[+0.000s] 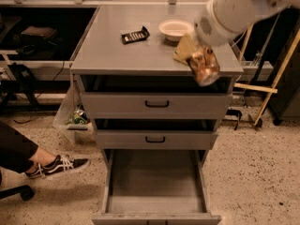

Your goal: Pick orange can from bottom drawer and place on counter

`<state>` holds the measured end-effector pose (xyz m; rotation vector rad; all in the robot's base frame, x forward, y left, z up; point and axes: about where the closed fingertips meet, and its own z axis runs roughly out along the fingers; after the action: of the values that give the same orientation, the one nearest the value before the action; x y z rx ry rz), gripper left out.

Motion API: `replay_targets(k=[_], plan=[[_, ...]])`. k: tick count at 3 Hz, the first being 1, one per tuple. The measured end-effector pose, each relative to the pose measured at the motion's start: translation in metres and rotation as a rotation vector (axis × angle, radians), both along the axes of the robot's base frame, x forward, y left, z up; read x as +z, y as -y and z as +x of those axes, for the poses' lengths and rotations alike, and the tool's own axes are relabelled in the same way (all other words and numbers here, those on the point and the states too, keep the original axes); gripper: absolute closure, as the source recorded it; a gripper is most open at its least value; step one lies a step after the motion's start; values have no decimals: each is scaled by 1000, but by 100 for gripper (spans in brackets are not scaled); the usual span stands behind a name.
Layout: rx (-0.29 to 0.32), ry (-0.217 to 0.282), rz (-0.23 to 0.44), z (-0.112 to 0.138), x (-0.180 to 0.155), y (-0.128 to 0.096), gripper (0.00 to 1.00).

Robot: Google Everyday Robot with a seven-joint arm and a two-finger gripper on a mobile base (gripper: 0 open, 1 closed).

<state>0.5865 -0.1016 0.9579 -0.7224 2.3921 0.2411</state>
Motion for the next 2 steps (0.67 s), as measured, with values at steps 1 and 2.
replay_targets(k=[1,2], plan=[[5,70,32,8,42,-9,100],[10,74,42,11,44,-10,100]])
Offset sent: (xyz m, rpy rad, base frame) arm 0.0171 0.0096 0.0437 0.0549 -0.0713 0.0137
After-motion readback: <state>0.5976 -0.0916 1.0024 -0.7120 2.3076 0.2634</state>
